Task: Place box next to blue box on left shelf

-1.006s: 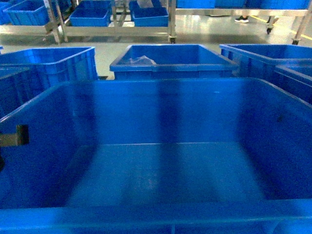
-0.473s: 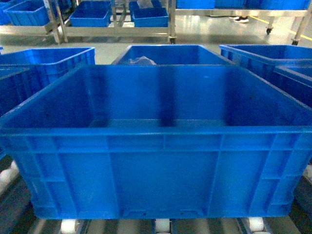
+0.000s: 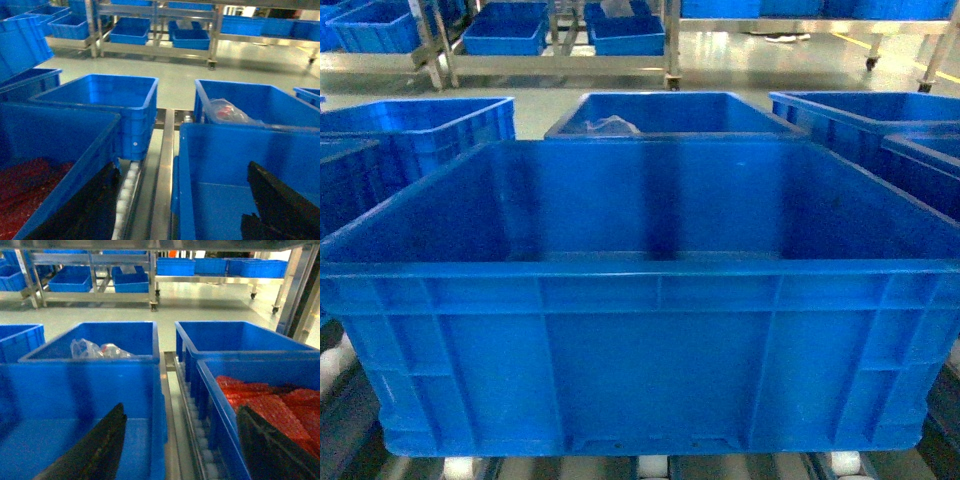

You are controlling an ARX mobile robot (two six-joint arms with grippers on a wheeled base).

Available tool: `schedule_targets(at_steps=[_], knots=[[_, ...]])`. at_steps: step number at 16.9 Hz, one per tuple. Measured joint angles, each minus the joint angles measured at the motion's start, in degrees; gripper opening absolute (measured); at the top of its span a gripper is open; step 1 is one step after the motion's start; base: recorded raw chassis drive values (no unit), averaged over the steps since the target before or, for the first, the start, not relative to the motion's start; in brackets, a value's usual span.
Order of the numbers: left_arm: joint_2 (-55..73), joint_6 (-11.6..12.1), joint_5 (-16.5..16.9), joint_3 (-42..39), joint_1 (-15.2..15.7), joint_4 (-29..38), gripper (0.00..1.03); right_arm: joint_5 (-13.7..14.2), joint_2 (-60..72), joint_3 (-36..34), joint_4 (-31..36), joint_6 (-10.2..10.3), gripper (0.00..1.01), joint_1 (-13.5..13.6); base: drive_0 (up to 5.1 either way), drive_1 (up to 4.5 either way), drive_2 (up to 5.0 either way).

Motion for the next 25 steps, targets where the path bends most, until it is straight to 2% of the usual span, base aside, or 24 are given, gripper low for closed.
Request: schedule_targets(at_steps=[1, 2, 6, 7, 8, 9, 10, 11, 15, 16, 19, 25], knots=[[-2.01, 0.76, 4.13, -2.45, 1.4, 0.5, 0.63, -1.92, -1.31, -2.12, 0.11, -0.17, 0.57, -1.38, 0.0, 0.0, 0.0], [-3.52, 1.33, 6.47, -4.35, 2.32, 0.5, 0.52, -3.78, -2.84, -4.02, 0.09, -0.46, 0.47, -2.51, 0.0, 0.0, 0.0], [-10.29, 1.7, 10.21, -9.81, 5.84, -0.57, 0.1, -8.22, -9.86, -9.64, -0.61, -0.83, 0.04, -7.04, 0.0, 0.0, 0.0], [-12.39, 1.79, 11.15, -11.17, 6.6, -1.44, 0.02, -9.33, -11.82, -11.15, -1.42, -0.96, 0.02, -8.02, 0.0, 0.0, 0.0], [-13.73, 1.77, 11.74, -11.98, 7.15, -2.08, 0.02, -10.05, -13.11, -11.93, -1.97, -0.96, 0.02, -8.59, 0.0, 0.0, 0.0], [-15.08, 1.81, 14.91, -12.59, 9.11, -3.02, 0.02, -10.62, -14.38, -12.59, -2.6, -0.94, 0.02, -9.29, 0.0, 0.0, 0.0], [-16.59, 1.88, 16.7, -13.4, 12.0, -3.67, 0.02, -11.5, -15.76, -13.25, -3.15, -0.96, 0.02, -10.08, 0.0, 0.0, 0.0], [-20.44, 1.88, 17.07, -14.84, 12.59, -5.97, 0.02, -16.37, -19.56, -14.82, -5.16, -0.94, 0.02, -15.87, 0.0, 0.0, 0.0], [-26.91, 1.9, 17.18, -16.5, 12.41, -10.54, 0.02, -16.85, -25.9, -16.68, -9.55, -0.96, 0.02, -15.45, 0.0, 0.0, 0.0], [-28.04, 1.9, 17.16, -18.05, 12.41, -8.74, 0.02, -16.87, -27.3, -17.11, -10.51, -0.96, 0.02, -15.45, 0.0, 0.0, 0.0], [-32.52, 1.9, 17.22, -18.08, 12.41, -13.38, 0.02, -16.96, -30.64, -18.47, -11.8, -0.96, 0.02, -15.45, 0.0, 0.0, 0.0], [-34.38, 1.9, 17.22, -18.08, 12.41, -15.28, 0.02, -16.96, -32.48, -18.47, -13.27, -0.96, 0.02, -15.45, 0.0, 0.0, 0.0]])
